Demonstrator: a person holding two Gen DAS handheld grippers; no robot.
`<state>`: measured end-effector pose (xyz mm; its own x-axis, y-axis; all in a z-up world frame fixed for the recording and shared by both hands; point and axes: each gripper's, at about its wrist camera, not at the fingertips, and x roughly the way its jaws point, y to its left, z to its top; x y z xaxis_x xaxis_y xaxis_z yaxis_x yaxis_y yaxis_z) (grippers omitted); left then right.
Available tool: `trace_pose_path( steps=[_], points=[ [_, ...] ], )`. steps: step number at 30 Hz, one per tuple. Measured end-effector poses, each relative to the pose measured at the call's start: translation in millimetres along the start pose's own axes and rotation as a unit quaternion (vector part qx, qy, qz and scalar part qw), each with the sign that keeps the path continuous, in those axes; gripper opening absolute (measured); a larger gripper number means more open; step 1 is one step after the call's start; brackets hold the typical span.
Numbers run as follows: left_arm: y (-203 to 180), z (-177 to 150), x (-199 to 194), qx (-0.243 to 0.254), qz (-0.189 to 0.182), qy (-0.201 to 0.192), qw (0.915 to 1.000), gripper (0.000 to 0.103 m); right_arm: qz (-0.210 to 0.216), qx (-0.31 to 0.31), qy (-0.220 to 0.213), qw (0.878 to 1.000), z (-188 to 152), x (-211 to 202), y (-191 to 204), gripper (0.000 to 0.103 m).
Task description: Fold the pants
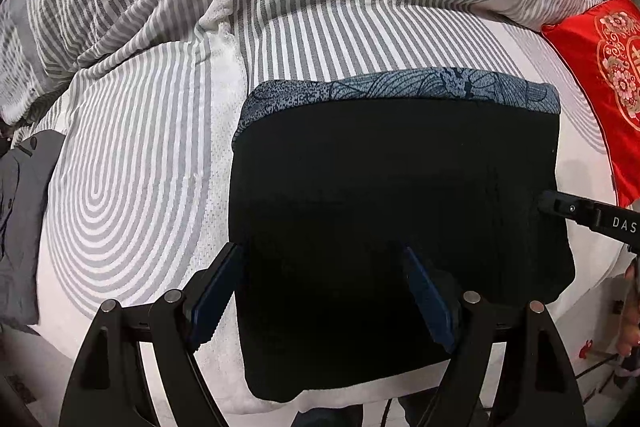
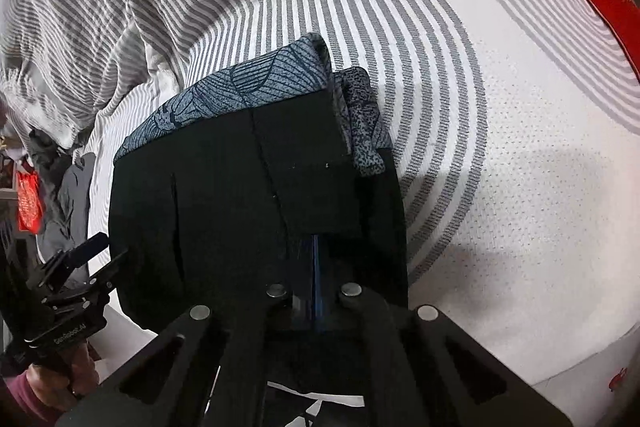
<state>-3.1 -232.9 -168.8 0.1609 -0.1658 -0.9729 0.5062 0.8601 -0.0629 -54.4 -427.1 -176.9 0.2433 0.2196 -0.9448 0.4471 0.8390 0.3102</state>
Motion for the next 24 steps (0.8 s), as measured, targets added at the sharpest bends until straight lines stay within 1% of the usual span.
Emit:
trace_pose_path(
  steps=[3,7,8,10,11,12,13,15,17,19,21,24],
  points=[
    [0,-4,0,0.002,0.001,0.002,1.0000,0.083,-0.007,-0.008,-0.004,1.000,-2,-1,4,0.000],
    [-1,-7,2,0.008,0.005,0.008,0.9999,0.083,-0.003,0.003,-0.003,1.000,-3,-2,3,0.000],
    [-1,-7,3,0.011,0.007,0.008,0.9999,0.083,0.003,0.007,-0.003,1.000,-2,-3,4,0.004],
    [-2,-7,4,0.016,0.011,0.009,0.9998,0.083,0.005,0.009,-0.003,1.000,-2,-4,5,0.007],
    [-3,-7,5,0.018,0.012,0.011,0.9997,0.085,0.004,0.006,-0.002,1.000,-2,-4,7,0.010],
    [-4,-7,7,0.020,0.012,0.013,0.9996,0.095,0.004,0.003,-0.003,1.000,-2,-3,9,0.014],
    [-4,-8,10,0.019,0.007,0.016,0.9997,0.097,0.004,0.002,-0.003,1.000,-2,-4,10,0.016],
    [-6,-10,13,0.019,0.009,0.020,0.9996,0.097,0.007,0.003,-0.004,1.000,-2,-5,12,0.022],
    [-8,-11,14,0.024,0.016,0.018,0.9994,0.097,0.006,0.004,-0.014,1.000,-1,-11,17,0.023],
    [-8,-11,15,0.023,0.017,0.019,0.9994,0.097,0.002,-0.003,-0.037,0.999,3,-20,22,0.023],
    [-8,-10,16,0.021,0.017,0.020,0.9994,0.097,0.001,-0.011,-0.058,0.998,13,-28,27,0.023],
    [-7,-8,16,0.015,0.016,0.022,0.9995,0.098,-0.008,-0.012,-0.067,0.998,34,-29,32,0.023]
  ],
)
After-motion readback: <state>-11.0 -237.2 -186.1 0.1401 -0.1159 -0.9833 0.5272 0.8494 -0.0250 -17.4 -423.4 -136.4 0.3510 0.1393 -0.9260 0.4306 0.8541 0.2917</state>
